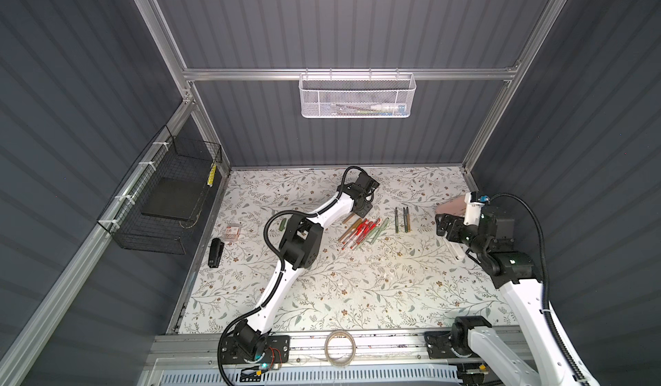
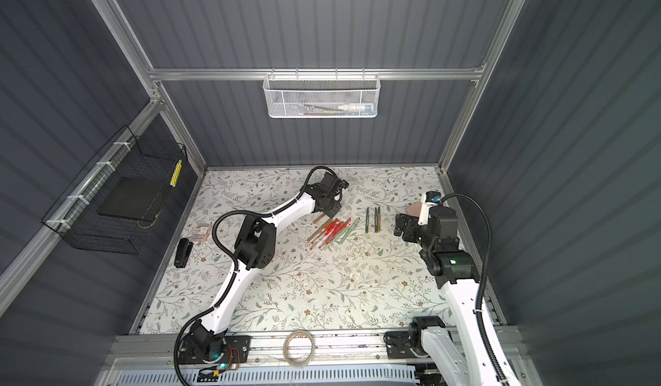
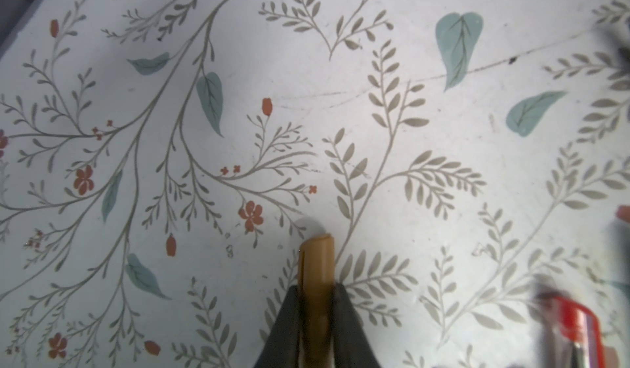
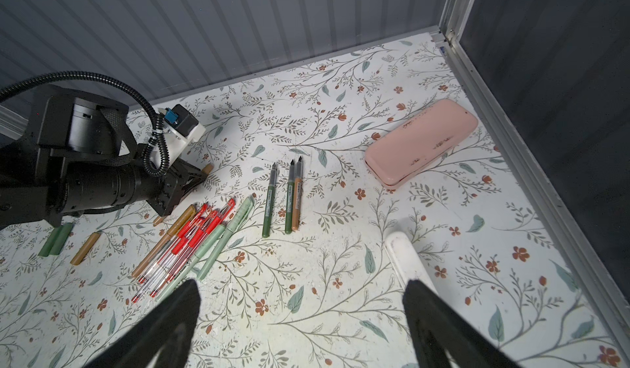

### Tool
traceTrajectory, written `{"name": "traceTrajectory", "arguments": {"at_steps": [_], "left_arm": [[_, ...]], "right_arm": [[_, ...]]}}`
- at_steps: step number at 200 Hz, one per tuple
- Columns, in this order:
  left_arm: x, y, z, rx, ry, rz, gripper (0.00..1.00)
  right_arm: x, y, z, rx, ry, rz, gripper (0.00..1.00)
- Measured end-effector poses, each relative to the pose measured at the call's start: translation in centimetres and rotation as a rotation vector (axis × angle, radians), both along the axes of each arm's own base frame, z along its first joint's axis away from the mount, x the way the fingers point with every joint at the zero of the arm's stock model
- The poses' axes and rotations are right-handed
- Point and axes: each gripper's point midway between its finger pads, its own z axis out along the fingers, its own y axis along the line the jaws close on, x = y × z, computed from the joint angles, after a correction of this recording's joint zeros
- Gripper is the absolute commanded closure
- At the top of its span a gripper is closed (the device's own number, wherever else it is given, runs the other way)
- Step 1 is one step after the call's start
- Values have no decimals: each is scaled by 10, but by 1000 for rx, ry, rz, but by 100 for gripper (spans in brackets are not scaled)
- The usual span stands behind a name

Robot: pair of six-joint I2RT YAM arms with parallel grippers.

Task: Remove pen caps from pens
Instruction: Pick up the pen from the top-center of the table, then open the pen cap on the pen.

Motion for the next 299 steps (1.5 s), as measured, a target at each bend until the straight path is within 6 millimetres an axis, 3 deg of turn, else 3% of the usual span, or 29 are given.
{"name": "traceTrajectory", "arguments": {"at_steps": [57, 81, 130, 164, 183, 200, 234, 299], "left_arm": [[-1, 6, 1, 31, -8, 0, 88], [-5, 9, 11, 29, -4, -1, 90], [-10, 16, 77, -80, -32, 19, 92], [-17, 41, 126, -224, -2, 79, 94], [-12, 63, 148, -310, 16, 137, 94], [-10, 82, 163, -399, 47, 192, 96], [-20, 115, 173, -561, 122, 277, 96], [-58, 107, 187, -932, 310, 261, 95]], "right_arm": [[0, 1, 0, 4, -1, 8, 5], [0, 4, 1, 12, -4, 21, 5], [1, 13, 4, 43, -16, 64, 8], [5, 34, 7, 143, -48, 141, 10], [8, 59, -1, 218, -35, 208, 11], [11, 94, -10, 253, -3, 294, 12], [21, 157, -22, 348, 38, 411, 16], [46, 262, -44, 578, 132, 542, 27]]}}
